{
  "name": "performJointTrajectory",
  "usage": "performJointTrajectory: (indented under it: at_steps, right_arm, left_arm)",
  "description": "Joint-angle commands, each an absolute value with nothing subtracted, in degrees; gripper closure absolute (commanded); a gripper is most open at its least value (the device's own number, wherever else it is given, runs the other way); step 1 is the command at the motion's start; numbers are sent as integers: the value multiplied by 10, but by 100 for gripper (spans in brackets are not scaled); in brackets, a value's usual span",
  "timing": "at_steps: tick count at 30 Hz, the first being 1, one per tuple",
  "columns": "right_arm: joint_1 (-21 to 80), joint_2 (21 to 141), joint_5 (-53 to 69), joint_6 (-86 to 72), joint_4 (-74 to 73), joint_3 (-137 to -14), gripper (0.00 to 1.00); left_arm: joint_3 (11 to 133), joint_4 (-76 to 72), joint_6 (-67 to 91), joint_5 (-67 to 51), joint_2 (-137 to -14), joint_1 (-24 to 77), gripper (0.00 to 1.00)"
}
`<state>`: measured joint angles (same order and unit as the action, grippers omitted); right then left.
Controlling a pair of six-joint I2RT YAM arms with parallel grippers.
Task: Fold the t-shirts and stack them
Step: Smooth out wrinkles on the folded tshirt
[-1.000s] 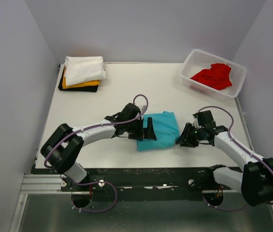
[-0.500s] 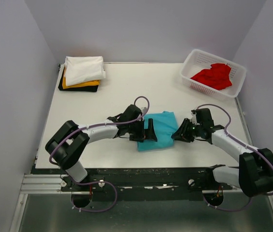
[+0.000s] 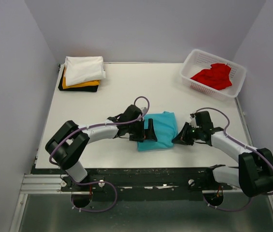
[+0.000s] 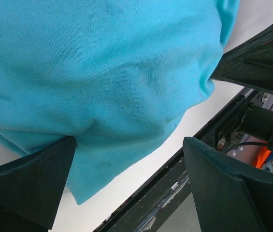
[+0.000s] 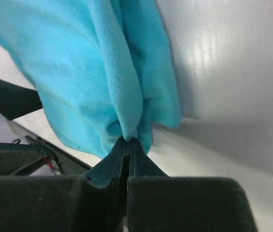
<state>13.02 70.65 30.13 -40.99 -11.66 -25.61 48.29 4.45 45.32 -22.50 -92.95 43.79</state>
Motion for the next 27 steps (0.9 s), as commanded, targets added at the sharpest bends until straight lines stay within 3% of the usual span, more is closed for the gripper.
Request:
performJointTrajectory:
  at_steps: [1, 12, 18, 19, 21, 24, 27]
  right_arm:
    - [128, 680, 159, -352, -265, -317, 99]
    - [129, 698, 50, -357, -327, -332, 99]
    - [129, 756, 101, -346, -303, -327, 97]
    - [129, 751, 108, -340, -301, -330, 86]
    - [129, 720, 104, -333, -316, -352, 73]
    - [129, 657, 93, -326, -331, -393, 42]
    - [129, 593, 103, -322, -310, -420, 22]
  left_arm:
    - [470, 79, 443, -174, -936, 435, 2]
    - [459, 81, 438, -170, -933, 430, 1]
    - [461, 79, 434, -178, -933, 430, 1]
    - [462, 79, 435, -182, -930, 430, 2]
    - [463, 90, 435, -188, -914, 431, 2]
    - [452, 101, 432, -194, -854, 436, 1]
    - [455, 119, 418, -190, -789, 439, 2]
